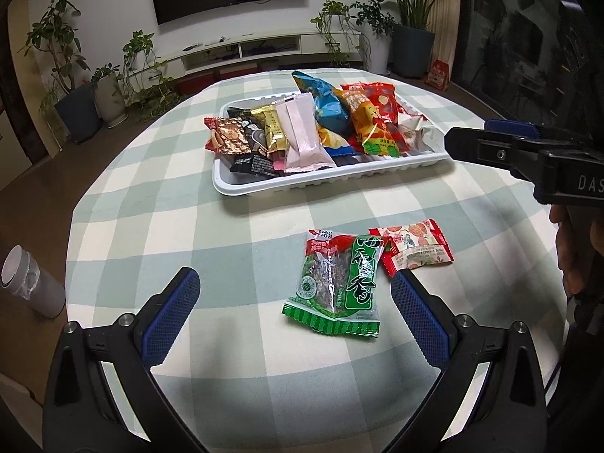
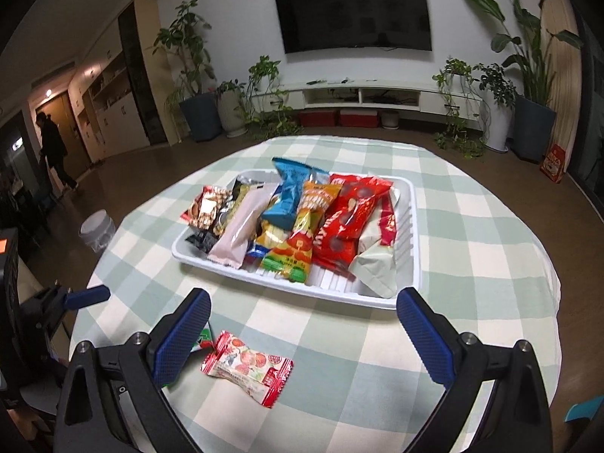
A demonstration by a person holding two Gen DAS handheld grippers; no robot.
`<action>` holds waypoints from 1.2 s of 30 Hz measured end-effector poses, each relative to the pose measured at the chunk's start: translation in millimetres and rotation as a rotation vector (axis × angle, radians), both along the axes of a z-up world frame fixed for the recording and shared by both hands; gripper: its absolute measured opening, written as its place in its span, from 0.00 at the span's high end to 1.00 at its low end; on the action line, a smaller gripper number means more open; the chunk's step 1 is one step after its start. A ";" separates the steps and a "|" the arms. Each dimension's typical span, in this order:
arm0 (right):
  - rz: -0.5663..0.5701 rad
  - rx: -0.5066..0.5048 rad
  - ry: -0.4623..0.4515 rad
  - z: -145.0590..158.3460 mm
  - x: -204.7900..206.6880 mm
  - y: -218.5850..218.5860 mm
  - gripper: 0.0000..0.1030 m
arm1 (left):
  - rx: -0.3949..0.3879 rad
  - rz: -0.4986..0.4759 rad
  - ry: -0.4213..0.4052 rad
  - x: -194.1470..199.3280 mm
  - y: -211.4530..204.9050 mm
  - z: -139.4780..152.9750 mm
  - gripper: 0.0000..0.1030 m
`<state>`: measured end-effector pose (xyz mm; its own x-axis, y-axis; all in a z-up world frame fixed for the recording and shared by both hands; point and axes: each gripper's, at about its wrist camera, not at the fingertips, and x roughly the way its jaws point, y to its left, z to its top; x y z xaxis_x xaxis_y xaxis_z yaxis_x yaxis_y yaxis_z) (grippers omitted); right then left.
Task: Organize snacks
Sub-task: 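Withdraw both grippers from the tray toward the last two packets, then grasp the green seaweed packet with the left gripper while the right gripper grasps the red-white candy packet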
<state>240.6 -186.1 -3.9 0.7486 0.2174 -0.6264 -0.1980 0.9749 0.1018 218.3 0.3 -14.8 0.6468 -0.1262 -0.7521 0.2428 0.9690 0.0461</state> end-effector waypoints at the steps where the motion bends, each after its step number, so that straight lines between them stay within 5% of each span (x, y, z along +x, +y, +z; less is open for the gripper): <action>1: 0.008 -0.010 0.005 -1.0 0.0 2.1 0.02 | 0.005 -0.002 0.003 0.5 -1.5 -1.2 0.00; 10: 0.055 -0.111 0.054 -10.8 1.7 14.0 0.02 | 0.044 -0.013 0.052 12.7 -6.8 -12.9 0.00; 17: 0.074 -0.147 0.080 -16.3 3.4 17.2 0.03 | 0.089 -0.008 0.185 30.3 -6.5 -32.8 0.00; 26: 0.106 -0.193 0.114 -23.2 4.6 24.6 0.05 | 0.153 -0.091 0.137 35.6 -18.9 -26.2 0.02; 28: 0.109 -0.194 0.116 -23.3 4.6 24.7 0.06 | 0.163 -0.112 0.135 36.0 -21.5 -27.6 0.11; 30: 0.111 -0.193 0.118 -23.4 4.4 24.8 0.06 | 0.160 -0.139 0.155 38.0 -24.2 -32.9 0.35; 36: 0.135 -0.211 0.134 -27.9 3.9 28.1 0.10 | 0.099 -0.176 0.177 42.6 -24.8 -34.3 0.61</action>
